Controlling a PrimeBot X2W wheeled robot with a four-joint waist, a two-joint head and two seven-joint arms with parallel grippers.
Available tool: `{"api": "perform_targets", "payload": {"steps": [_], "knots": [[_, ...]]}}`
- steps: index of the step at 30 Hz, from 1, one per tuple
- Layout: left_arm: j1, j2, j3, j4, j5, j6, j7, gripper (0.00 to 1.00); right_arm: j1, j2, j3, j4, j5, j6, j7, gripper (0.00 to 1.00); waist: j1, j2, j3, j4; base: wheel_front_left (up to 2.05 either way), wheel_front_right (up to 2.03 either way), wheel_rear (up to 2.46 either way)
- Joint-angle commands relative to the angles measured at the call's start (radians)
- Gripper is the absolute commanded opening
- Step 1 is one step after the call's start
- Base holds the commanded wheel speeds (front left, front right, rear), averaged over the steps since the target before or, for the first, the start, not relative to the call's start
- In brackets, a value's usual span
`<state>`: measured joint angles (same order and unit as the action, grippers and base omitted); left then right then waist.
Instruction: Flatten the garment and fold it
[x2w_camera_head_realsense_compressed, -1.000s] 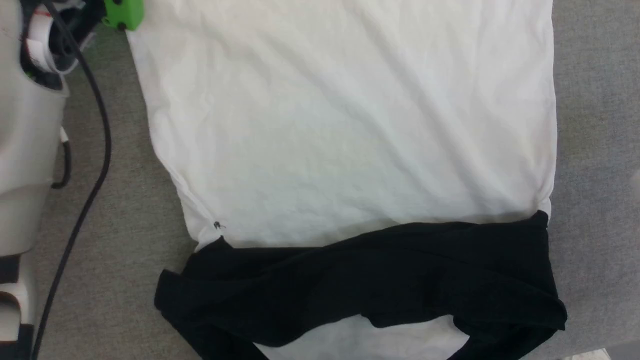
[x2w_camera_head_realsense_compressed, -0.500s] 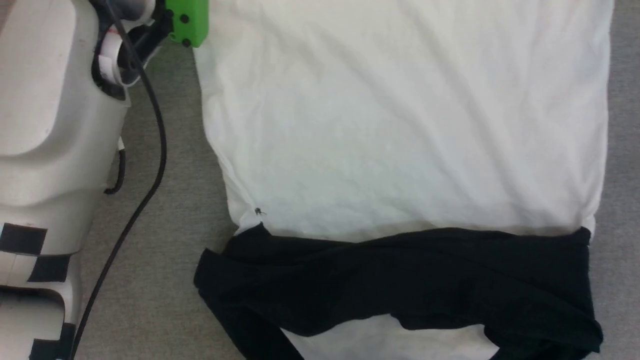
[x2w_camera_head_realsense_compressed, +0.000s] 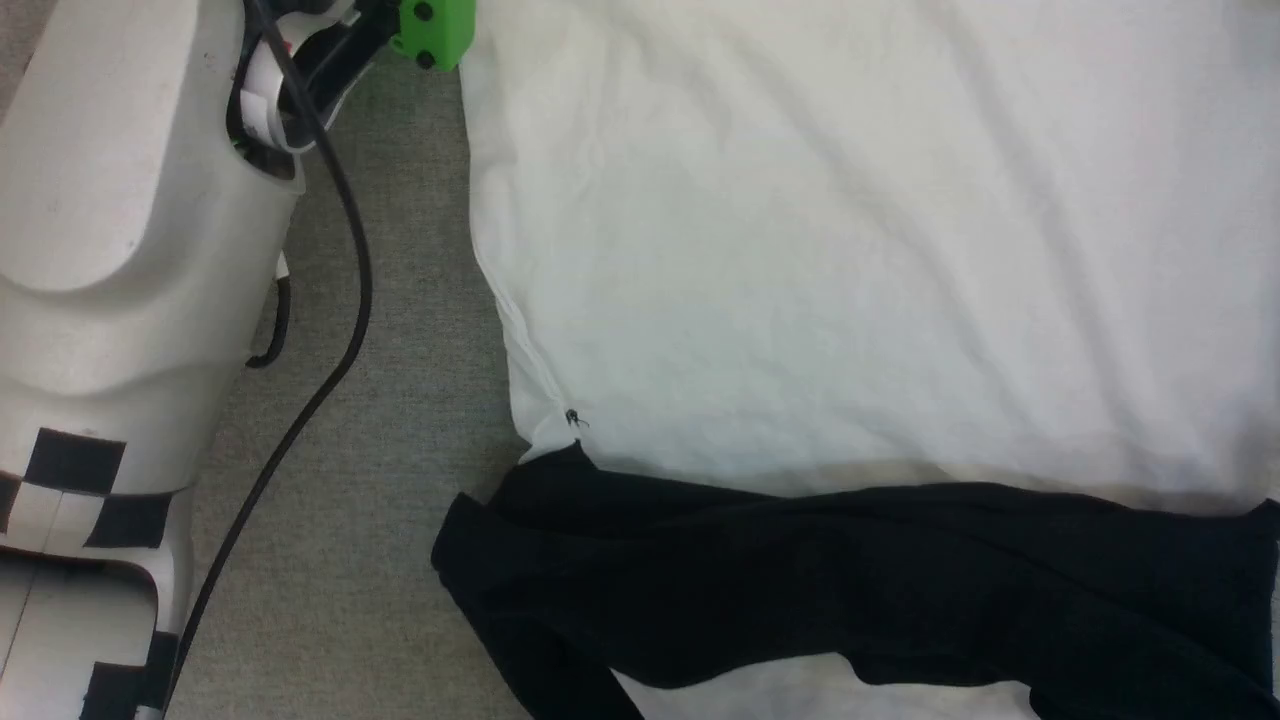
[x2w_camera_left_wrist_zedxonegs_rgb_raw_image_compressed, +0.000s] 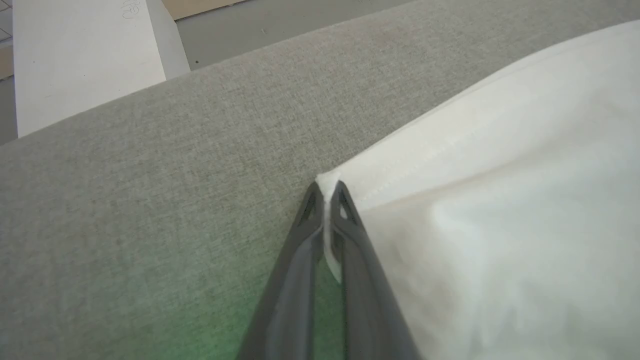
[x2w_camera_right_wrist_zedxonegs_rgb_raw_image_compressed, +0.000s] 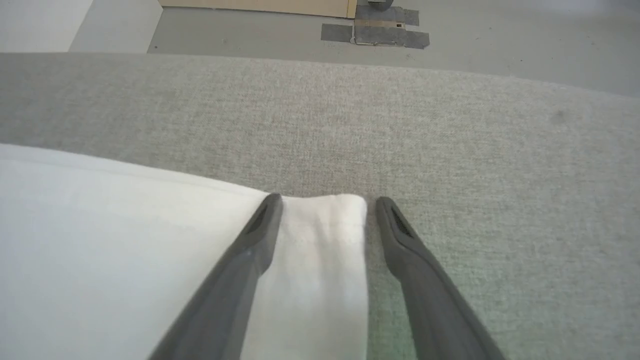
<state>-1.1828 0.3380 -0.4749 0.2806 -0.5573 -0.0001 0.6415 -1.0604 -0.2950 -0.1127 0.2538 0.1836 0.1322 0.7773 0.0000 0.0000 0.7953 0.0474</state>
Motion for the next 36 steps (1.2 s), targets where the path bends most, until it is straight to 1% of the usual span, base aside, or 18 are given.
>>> {"api": "perform_targets", "payload": {"steps": [1, 2, 5, 11, 15, 20, 23, 27, 30, 32, 36], "knots": [[0.006, 0.007, -0.006, 0.023, -0.006, -0.003, 0.003, 0.00, 0.010, 0.017, -0.004, 0.030, -0.009, -0.002, 0.013, 0.04, 0.0000, 0.0000, 0.002, 0.002, 0.00, 0.00, 0.00], [0.005, 0.007, -0.006, 0.026, -0.006, -0.005, -0.004, 0.00, 0.005, 0.021, -0.014, 0.033, -0.014, -0.002, 0.011, 0.00, 0.0000, 0.0000, 0.001, 0.001, 0.00, 0.00, 0.00], [0.001, 0.008, -0.001, 0.032, -0.004, -0.009, -0.035, 0.00, -0.008, 0.024, -0.032, 0.029, -0.028, -0.002, -0.015, 0.00, 0.0000, 0.0000, -0.010, -0.001, 0.00, 0.00, 0.00], [-0.006, 0.007, 0.035, 0.045, -0.001, -0.007, -0.156, 0.00, -0.022, 0.018, -0.063, 0.020, -0.026, -0.002, -0.112, 0.00, 0.0000, 0.0000, -0.070, -0.009, 0.00, 0.00, 0.00], [0.007, 0.009, 0.061, 0.042, -0.013, -0.017, -0.236, 0.00, -0.008, 0.013, -0.065, 0.009, 0.006, -0.002, -0.163, 0.00, 0.0000, 0.0000, -0.128, -0.015, 0.00, 0.00, 0.00], [0.078, 0.030, 0.079, -0.004, -0.031, -0.044, -0.323, 0.00, 0.063, 0.005, -0.043, -0.040, 0.082, -0.002, -0.206, 0.00, 0.0000, 0.0000, -0.218, -0.020, 0.00, 0.00, 0.00], [0.159, 0.047, 0.086, -0.064, -0.046, -0.056, -0.368, 0.00, 0.142, 0.000, -0.032, -0.094, 0.127, -0.002, -0.224, 0.00, 0.0000, 0.0000, -0.279, -0.021, 0.00, 0.00, 0.00], [0.291, 0.073, 0.097, -0.182, -0.066, -0.057, -0.413, 0.00, 0.278, 0.003, -0.032, -0.200, 0.189, -0.002, -0.222, 0.00, 0.0000, 0.0000, -0.354, -0.017, 0.00, 0.00, 0.00], [0.402, 0.087, 0.095, -0.280, -0.074, -0.045, -0.435, 0.00, 0.391, 0.012, -0.049, -0.288, 0.229, -0.002, -0.217, 0.00, 0.0000, 0.0000, -0.404, -0.007, 0.00, 0.00, 0.00], [0.486, 0.098, 0.088, -0.344, -0.072, -0.028, -0.443, 0.00, 0.474, 0.022, -0.063, -0.349, 0.246, -0.002, -0.212, 0.00, 0.0000, 0.0000, -0.435, -0.001, 0.00, 0.00, 0.00], [0.650, 0.111, 0.072, -0.451, -0.070, 0.004, -0.471, 0.00, 0.641, 0.061, -0.082, -0.449, 0.271, -0.002, -0.205, 0.00, 0.0000, 0.0000, -0.499, 0.008, 0.00, 0.00, 0.00]]}}
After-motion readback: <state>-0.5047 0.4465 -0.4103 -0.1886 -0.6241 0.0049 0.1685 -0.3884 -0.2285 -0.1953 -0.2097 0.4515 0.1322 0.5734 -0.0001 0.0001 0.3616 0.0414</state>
